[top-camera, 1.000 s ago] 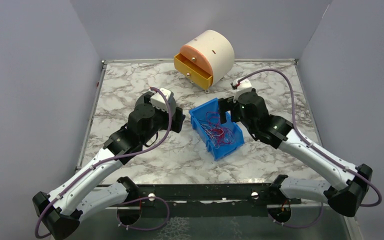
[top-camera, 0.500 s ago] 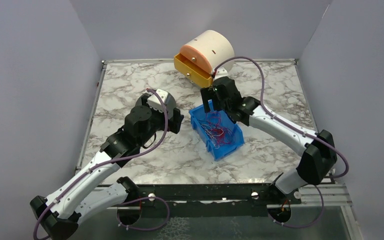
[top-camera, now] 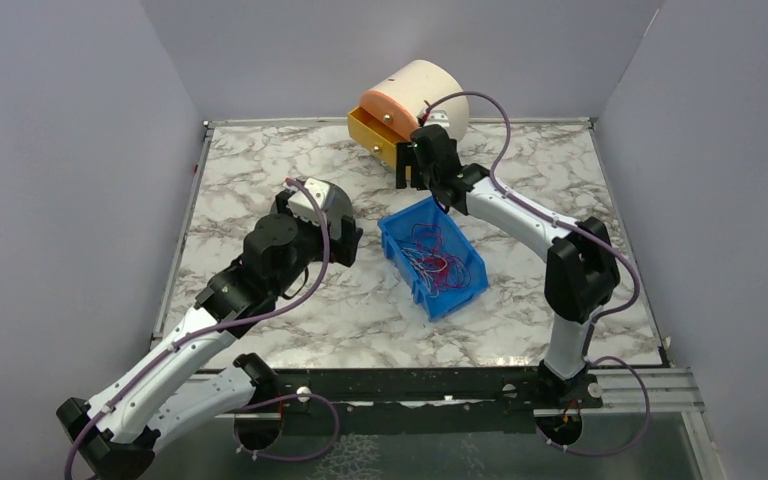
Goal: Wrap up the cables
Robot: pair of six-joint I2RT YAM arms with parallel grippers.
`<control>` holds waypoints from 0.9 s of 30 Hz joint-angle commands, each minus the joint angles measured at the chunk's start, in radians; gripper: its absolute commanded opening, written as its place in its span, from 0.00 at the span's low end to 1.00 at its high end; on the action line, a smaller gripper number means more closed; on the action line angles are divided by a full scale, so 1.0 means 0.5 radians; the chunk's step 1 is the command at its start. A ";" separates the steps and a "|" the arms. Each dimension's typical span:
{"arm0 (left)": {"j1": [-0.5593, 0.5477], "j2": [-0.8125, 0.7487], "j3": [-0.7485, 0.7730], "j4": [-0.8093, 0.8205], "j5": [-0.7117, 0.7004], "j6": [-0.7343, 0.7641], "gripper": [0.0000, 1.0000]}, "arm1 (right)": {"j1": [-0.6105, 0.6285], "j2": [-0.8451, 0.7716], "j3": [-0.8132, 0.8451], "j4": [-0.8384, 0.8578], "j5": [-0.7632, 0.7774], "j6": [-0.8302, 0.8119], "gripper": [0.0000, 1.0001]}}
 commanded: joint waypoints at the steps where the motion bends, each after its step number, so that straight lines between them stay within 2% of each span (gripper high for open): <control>1: -0.003 -0.047 -0.020 -0.003 -0.039 0.018 0.99 | -0.053 0.153 0.191 0.093 0.070 0.081 0.84; 12: -0.003 -0.061 -0.022 -0.005 -0.026 0.014 0.99 | -0.296 0.297 0.326 0.165 0.196 0.106 0.81; 20: -0.003 -0.055 -0.022 -0.005 -0.033 0.017 0.99 | -0.425 0.431 0.540 0.121 0.230 0.036 0.80; 23: -0.003 -0.055 -0.023 -0.007 -0.040 0.019 0.99 | -0.429 0.393 0.490 0.128 0.156 0.002 0.80; 27: -0.003 -0.053 -0.025 -0.005 -0.042 0.018 0.99 | -0.429 0.191 0.208 0.193 -0.132 0.027 0.81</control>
